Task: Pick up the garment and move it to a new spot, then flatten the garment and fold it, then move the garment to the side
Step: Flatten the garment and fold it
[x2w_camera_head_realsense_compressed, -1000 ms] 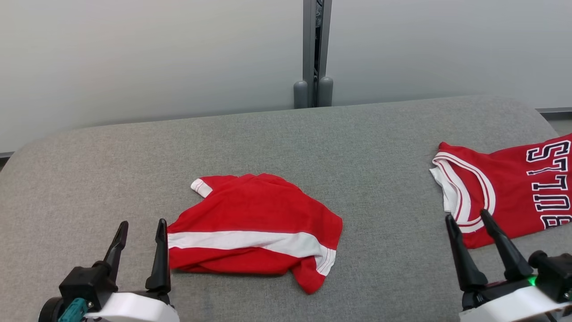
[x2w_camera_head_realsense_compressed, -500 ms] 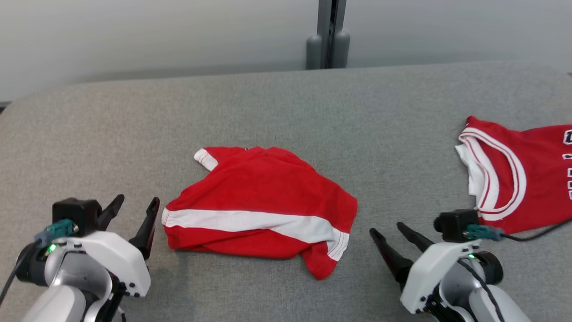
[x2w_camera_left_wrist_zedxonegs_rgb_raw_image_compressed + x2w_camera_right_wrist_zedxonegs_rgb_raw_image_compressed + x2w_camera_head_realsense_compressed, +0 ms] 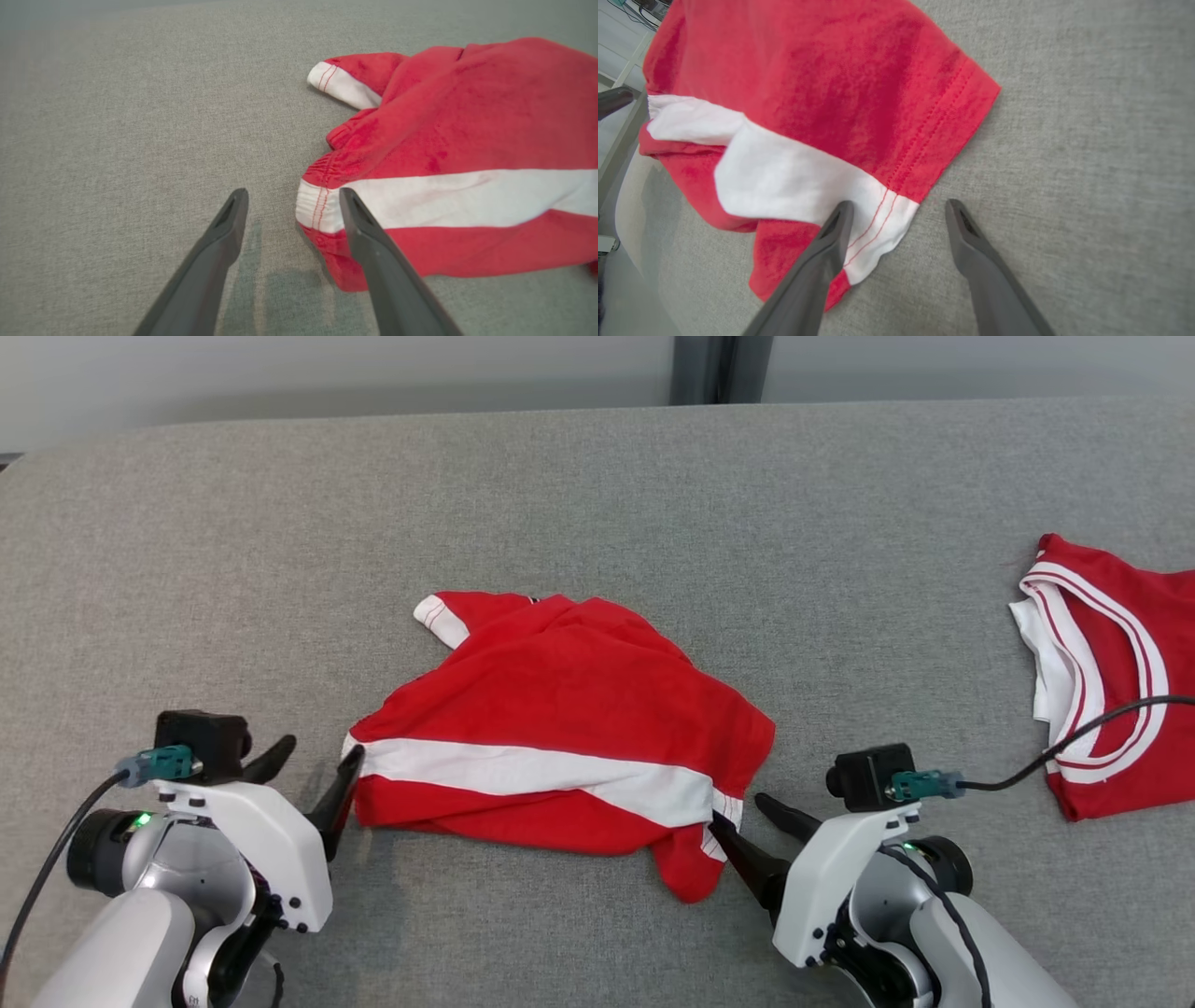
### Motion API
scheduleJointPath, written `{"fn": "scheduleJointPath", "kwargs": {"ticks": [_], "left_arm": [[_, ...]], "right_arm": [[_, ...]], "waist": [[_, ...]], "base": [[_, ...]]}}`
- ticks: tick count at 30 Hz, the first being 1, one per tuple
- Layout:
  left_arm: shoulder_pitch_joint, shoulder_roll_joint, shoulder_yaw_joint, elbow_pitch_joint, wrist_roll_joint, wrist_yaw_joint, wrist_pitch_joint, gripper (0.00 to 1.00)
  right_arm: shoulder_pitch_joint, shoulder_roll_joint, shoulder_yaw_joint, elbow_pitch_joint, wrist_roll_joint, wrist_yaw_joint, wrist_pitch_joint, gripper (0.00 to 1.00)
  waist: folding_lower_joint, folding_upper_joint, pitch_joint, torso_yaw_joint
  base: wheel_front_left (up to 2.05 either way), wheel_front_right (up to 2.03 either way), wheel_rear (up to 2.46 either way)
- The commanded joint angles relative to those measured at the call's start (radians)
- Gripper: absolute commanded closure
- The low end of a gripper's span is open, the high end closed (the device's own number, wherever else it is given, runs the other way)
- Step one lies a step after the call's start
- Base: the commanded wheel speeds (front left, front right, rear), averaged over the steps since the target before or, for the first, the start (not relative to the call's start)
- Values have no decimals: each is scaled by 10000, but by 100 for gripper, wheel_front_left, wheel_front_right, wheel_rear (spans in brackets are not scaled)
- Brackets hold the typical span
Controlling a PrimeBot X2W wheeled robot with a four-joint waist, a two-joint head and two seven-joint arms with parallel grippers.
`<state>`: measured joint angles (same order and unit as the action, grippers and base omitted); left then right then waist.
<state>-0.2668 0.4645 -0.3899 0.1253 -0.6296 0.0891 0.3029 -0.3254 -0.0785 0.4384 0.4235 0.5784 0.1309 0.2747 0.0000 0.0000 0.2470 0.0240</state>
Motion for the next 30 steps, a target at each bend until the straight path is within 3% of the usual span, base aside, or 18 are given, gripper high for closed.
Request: {"fn": "scheduleJointPath", "kwargs": {"ticks": [1,8,11,12,14,15,16,17,18,24,30], "left_arm": [[-185,-25,-50,61,-180,-85,188,0],[-527,-138,-154,399,-452,-311,533,0],[-931,-210,-308,1047,-715,-762,836,0],[-1013,-176,-373,1232,-744,-886,924,0],[-1172,-165,-427,1508,-788,-1062,968,0],[-1225,-184,-418,1614,-789,-1139,895,14],[-1250,-203,-425,1716,-804,-1179,840,51],[-1250,-203,-425,1716,-804,-1179,840,51],[-1260,-233,-434,1799,-834,-1243,798,99],[-1035,-292,-412,2090,-1019,-1430,570,100],[-557,-239,-293,1631,-1159,-1314,284,100]], "right_arm": [[93,68,303,398,121,-2,97,0],[-98,175,846,813,331,-2,-1,1],[-264,192,1073,938,422,-2,-83,35],[-317,195,1137,958,439,-2,-100,54],[-409,189,1274,944,490,-1,-213,84],[-450,165,1316,935,524,-1,-273,100],[-494,129,1332,934,557,-1,-352,100],[-494,129,1332,934,557,-1,-352,100],[-526,98,1358,927,605,-2,-419,100],[-588,-119,1398,722,920,-2,-1009,100],[-394,-518,1046,127,1159,-1,-1573,100]], "waist": [[0,0,66,34],[0,0,306,100],[0,0,442,86],[0,0,465,69],[0,0,488,25],[0,0,487,4],[0,0,475,-16],[0,0,475,-16],[0,0,453,-35],[0,0,110,-121],[0,0,-480,-198]], "base": [[0,0,0],[0,0,0],[0,0,0],[0,0,0],[0,0,0],[0,0,0],[0,0,0],[0,0,0],[0,0,0],[0,0,0],[0,0,0]]}}
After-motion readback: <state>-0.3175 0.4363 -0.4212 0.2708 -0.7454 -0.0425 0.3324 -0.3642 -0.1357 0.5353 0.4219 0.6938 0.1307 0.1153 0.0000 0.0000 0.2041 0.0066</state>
